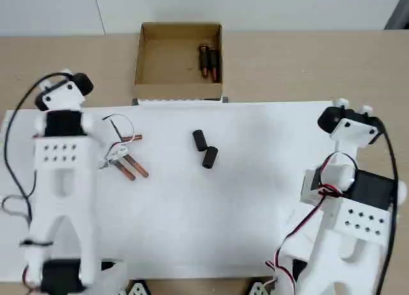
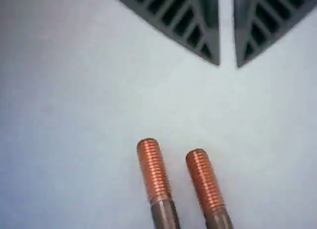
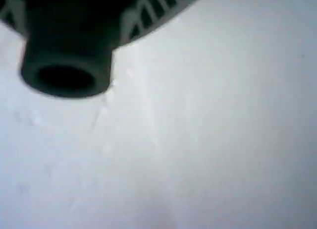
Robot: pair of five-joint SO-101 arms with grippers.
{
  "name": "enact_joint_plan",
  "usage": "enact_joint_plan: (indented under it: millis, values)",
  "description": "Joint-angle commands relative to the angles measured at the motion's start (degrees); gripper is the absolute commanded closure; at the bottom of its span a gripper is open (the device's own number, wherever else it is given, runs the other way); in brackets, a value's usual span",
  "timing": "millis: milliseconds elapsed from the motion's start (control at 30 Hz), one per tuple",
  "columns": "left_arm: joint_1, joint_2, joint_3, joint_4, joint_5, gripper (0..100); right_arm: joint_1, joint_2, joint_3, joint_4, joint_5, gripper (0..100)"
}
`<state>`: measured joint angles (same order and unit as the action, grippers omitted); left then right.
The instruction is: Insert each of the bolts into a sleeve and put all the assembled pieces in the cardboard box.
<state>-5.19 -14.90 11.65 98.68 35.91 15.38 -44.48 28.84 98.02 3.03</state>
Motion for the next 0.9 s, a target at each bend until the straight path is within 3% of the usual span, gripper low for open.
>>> enact_joint_plan:
  millis: [0, 200, 433, 867]
  values:
    - [-0.44, 4.31, -2.42, -2.9, 1.32, 99, 0.66, -1.27, -0.26, -0.57, 0.26, 99.5]
    - [0.0, 8.88, -2.42, -9.67, 0.0, 98, 0.66, -1.27, -0.26, -0.57, 0.26, 99.5]
    - [-2.73, 9.76, -2.15, -12.75, -0.62, 80, 0.66, -1.27, -0.26, -0.57, 0.26, 99.5]
    - [-5.19, 9.93, 4.35, -18.37, -0.88, 84, 0.66, -1.27, -0.26, -0.57, 0.26, 99.5]
